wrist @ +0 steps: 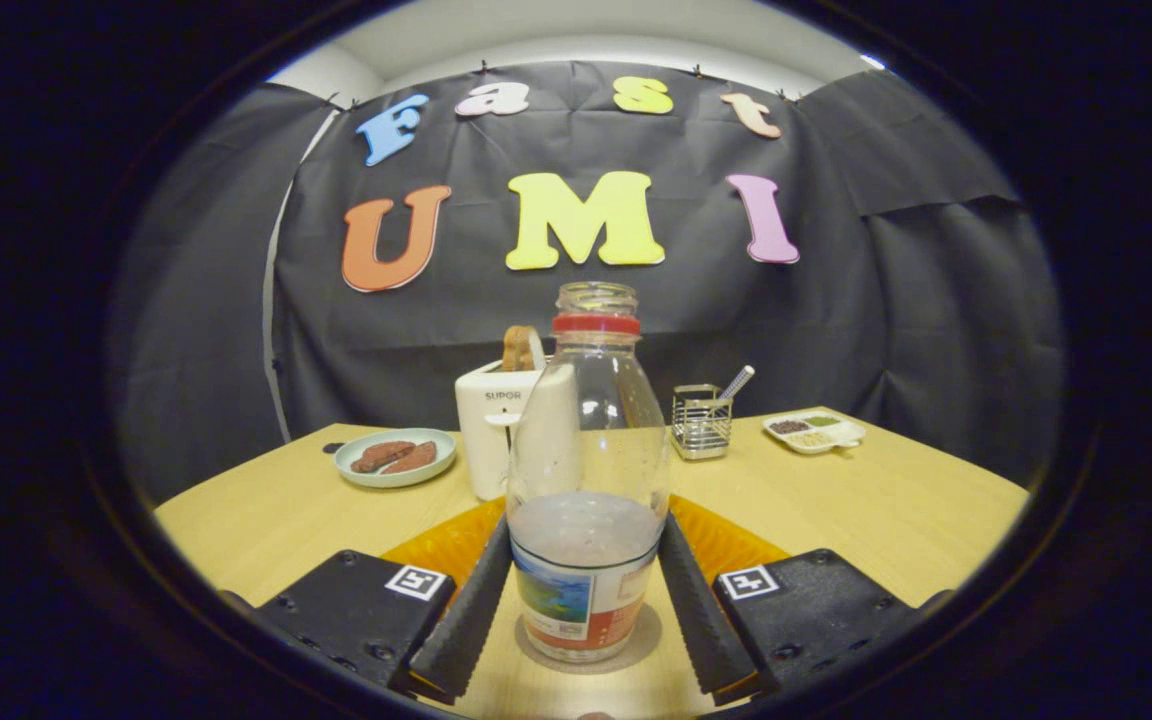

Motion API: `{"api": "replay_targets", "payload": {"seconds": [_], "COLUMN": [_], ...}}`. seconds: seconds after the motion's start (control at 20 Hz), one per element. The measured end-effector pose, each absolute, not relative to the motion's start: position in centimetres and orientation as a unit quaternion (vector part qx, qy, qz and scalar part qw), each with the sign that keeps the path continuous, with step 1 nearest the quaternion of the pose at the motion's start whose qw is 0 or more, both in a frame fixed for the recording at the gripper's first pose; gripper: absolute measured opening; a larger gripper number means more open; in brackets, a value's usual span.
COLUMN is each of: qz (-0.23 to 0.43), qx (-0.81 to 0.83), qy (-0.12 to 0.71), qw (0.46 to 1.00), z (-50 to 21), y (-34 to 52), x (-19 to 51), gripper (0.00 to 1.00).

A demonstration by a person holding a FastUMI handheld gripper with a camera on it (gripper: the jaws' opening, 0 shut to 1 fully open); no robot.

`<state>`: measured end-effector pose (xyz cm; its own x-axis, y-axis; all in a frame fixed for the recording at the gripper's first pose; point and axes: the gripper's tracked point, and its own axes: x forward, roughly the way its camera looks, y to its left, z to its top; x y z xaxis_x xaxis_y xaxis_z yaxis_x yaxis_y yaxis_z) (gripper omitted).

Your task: Take the bottle from table, then pour the juice into the cup, finally place the bottle on the coaster

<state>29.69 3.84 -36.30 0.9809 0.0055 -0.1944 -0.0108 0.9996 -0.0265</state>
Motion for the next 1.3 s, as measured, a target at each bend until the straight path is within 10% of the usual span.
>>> {"api": "replay_targets", "payload": {"seconds": [1.3], "qz": [0.039], "qx": [-0.043], "qy": [0.047], "qw": [0.997], "z": [-32.2], "y": [5.5], "x": [26.7], "gripper": [1.00]}}
